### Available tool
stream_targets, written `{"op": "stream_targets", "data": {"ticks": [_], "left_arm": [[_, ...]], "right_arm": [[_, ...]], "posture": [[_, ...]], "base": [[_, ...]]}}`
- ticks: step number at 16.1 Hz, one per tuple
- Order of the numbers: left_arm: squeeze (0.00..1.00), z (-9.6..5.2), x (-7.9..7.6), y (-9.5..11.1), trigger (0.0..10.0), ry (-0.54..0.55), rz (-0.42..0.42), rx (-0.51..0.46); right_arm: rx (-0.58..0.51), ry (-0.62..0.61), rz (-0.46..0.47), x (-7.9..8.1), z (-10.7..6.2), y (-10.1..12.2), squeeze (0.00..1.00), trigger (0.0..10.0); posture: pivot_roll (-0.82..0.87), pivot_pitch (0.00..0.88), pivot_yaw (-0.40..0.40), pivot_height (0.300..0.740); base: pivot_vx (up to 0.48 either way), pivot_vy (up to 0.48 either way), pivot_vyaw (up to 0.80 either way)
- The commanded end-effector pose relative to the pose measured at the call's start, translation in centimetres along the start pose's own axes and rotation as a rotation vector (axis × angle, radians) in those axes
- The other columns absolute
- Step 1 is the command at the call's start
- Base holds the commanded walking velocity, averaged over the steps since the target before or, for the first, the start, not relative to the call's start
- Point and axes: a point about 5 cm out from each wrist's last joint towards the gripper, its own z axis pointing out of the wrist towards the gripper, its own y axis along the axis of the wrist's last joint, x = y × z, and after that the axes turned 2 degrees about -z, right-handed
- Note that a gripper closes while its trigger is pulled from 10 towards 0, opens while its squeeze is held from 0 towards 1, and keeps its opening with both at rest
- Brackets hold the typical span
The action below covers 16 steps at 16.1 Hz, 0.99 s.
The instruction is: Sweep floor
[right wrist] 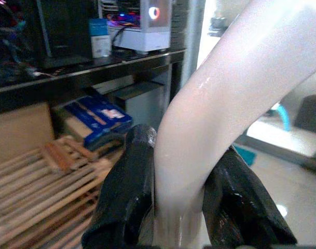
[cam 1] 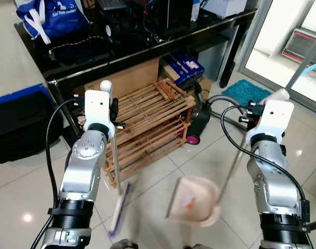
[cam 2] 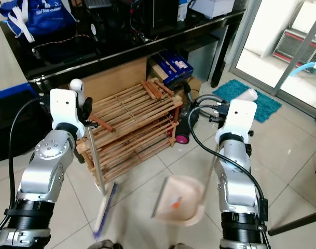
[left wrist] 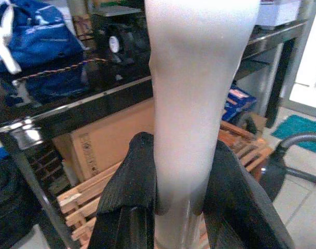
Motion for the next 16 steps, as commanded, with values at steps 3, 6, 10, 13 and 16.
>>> {"op": "stream_targets", "data": {"ticks": [3, 6, 10, 13, 16], "left_arm": [[0.0, -0.2, -0.8, 0.6, 10.0, -0.01, 0.109, -0.037], [0.0, 0.1, -0.6, 0.7, 10.0, 0.02, 0.137, -0.082], [0.0, -0.3, -2.1, 0.3, 10.0, -0.072, 0.106, -0.081], [0.0, -0.3, -2.0, 0.2, 10.0, -0.077, 0.071, -0.09], [0.0, -0.4, -3.1, -0.2, 10.0, -0.145, 0.048, -0.071]], "right_arm": [[-0.056, 0.053, -0.034, 0.6, -0.1, 1.2, 0.0, 10.0], [-0.012, 0.008, -0.037, 0.3, -0.3, 0.5, 0.0, 10.0], [-0.027, -0.07, -0.061, -1.2, -0.8, 0.7, 0.0, 10.0], [-0.034, -0.08, -0.072, -2.0, -0.5, 1.1, 0.0, 10.0], [-0.075, -0.086, -0.118, -2.5, -0.7, 2.4, 0.0, 10.0]], "posture": [[-0.01, 0.025, 0.024, 0.74], [-0.02, 0.027, 0.037, 0.74], [-0.03, 0.034, 0.046, 0.74], [-0.04, 0.041, 0.051, 0.74], [-0.06, 0.035, 0.057, 0.74]], "base": [[0.0, 0.0, 0.0], [0.0, 0.0, 0.0], [0.0, 0.0, -0.8], [0.0, 0.0, -0.8], [0.0, 0.0, -0.8]]}}
